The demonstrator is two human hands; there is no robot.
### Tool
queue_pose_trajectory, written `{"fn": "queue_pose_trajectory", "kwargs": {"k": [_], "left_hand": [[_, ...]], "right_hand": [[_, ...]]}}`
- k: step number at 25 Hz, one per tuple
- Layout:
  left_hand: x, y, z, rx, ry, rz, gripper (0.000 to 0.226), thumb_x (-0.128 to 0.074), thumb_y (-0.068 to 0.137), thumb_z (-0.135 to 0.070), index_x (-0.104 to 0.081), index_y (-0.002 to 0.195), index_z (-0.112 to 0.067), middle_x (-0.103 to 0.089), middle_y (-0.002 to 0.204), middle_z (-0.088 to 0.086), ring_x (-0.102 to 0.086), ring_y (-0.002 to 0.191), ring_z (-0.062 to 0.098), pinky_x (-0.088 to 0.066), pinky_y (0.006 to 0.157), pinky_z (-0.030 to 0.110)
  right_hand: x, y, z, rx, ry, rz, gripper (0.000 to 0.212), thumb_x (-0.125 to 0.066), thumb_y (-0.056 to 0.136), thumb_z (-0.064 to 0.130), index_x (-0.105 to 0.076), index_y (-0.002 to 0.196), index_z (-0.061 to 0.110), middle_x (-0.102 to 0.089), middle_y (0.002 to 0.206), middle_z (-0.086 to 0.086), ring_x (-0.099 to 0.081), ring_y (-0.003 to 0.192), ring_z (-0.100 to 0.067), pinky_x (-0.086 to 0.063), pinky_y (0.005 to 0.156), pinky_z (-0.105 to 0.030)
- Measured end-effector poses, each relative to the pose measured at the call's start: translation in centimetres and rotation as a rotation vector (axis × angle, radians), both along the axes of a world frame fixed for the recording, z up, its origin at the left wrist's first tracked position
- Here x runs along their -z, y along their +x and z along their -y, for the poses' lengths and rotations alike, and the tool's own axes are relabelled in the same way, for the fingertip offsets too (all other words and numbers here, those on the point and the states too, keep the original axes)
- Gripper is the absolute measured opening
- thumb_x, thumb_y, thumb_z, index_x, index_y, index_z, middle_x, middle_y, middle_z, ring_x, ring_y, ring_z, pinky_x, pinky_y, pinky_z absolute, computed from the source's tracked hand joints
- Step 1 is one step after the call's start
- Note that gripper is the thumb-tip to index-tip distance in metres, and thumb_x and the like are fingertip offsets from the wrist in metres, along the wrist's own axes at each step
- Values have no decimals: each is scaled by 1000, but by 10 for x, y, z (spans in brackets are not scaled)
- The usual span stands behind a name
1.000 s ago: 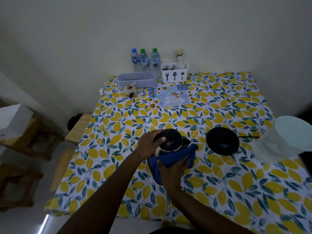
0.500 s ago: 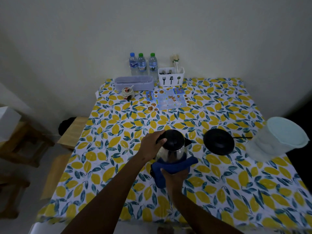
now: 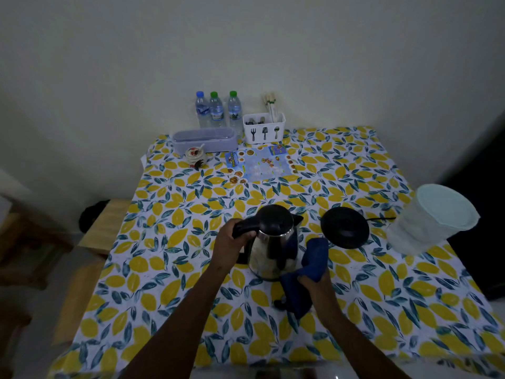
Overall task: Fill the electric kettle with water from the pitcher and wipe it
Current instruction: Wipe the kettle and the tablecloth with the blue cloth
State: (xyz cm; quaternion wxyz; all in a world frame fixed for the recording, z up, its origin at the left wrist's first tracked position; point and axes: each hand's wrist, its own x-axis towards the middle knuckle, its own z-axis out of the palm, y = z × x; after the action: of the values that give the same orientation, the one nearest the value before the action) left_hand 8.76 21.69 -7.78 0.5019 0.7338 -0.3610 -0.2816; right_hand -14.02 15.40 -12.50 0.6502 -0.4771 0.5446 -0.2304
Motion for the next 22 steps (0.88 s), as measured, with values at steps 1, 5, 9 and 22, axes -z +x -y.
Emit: {"fn": "queue_pose_trajectory", "kwargs": {"k": [1, 5, 9, 22], "left_hand": [[-2, -1, 2, -41, -13, -9, 27, -72, 83, -31, -59, 104, -19, -64, 92, -1, -62, 85, 9, -43, 69, 22], [-9, 0, 15, -181, -76, -13, 34, -69, 80, -39, -59, 106, -19, -66, 94, 3, -63, 86, 14, -45, 69, 22], [-2, -5, 37, -264, -76, 36, 26, -68, 87, -29, -57, 108, -16, -63, 97, 5, -61, 88, 22, -49, 73, 33], [59, -24, 2, -287, 238, 192, 60, -51, 97, -23, -23, 148, -10, -34, 151, 14, -35, 137, 26, -37, 110, 41]], "right_hand": [[-2, -6, 9, -19, 4, -24, 49, -41, 93, -12, -25, 140, -10, -38, 138, -34, -39, 127, -47, -33, 105, -56], [-7, -27, 46, -231, -271, -264, 48, -59, 80, -15, -44, 125, -12, -54, 118, -34, -54, 108, -45, -46, 90, -61], [11, -20, 81, -578, -500, -703, 58, -69, 74, 25, -45, 125, 13, -51, 127, -22, -56, 92, -32, -50, 74, -46], [78, 5, 76, -719, -618, -983, 81, 3, 75, 78, -14, 147, 44, -3, 162, -3, -5, 144, -41, -20, 109, -60]]}}
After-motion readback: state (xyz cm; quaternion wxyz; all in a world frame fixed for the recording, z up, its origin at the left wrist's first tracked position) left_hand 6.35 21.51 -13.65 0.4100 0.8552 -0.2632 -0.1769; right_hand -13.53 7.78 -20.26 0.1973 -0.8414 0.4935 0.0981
